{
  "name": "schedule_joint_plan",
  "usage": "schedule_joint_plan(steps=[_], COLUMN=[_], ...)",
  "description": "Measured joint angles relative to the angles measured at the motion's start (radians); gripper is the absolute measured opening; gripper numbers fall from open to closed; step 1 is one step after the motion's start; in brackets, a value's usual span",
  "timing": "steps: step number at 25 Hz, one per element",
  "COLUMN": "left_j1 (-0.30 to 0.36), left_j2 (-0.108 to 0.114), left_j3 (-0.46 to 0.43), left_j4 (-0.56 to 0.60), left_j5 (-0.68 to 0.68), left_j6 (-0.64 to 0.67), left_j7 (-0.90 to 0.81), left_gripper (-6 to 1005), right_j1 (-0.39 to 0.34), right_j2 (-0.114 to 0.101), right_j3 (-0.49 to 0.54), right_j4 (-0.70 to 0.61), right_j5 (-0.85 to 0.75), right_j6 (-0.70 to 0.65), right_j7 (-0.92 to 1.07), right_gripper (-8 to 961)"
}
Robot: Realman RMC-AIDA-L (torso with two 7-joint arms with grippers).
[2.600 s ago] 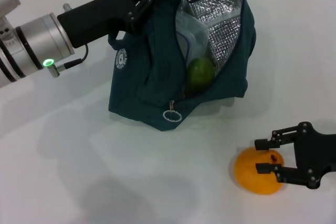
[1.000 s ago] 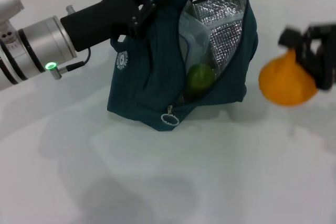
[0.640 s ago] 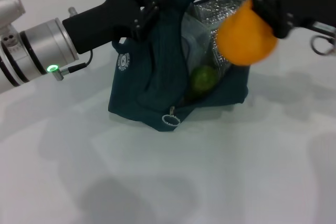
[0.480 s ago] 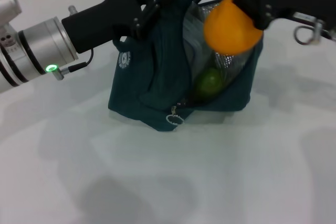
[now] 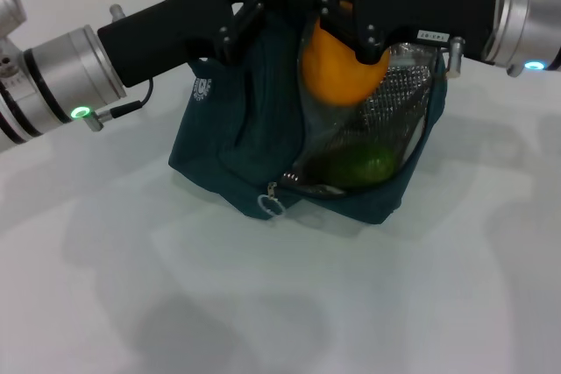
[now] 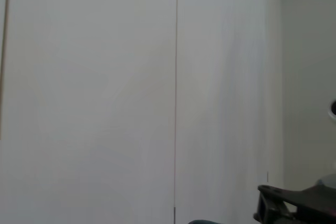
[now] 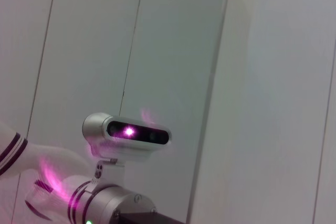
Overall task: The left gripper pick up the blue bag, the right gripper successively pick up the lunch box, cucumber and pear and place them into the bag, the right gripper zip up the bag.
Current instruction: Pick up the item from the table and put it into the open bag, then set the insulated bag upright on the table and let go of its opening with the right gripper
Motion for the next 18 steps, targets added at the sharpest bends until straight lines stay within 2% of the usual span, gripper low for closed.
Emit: schedule_joint_plan(steps=[9,15,18], left_j1=[-0.003,-0.002,0.000], left_j2=[0.003,0.004,0.004], left_j3=[0.001,-0.004,-0.006], left_j4=[0.002,0.001,0.000], left_j5=[0.003,0.003,0.003], left_j6=[-0.006,-0.022,-0.042], left_j7=[0.000,0.000,0.000], left_gripper=[40,39,39], right_j1=[-0.010,-0.030,-0.081], right_j2=[0.000,-0.002,-0.007], right_j3=[0.002,0.006,0.007], right_j4=[-0.003,0.007,0.031], right_j5=[-0.012,0.016,0.075], right_j6=[0.044,0.039,-0.003], right_j7=[0.025,0.038,0.039], right_gripper=[22,131,264])
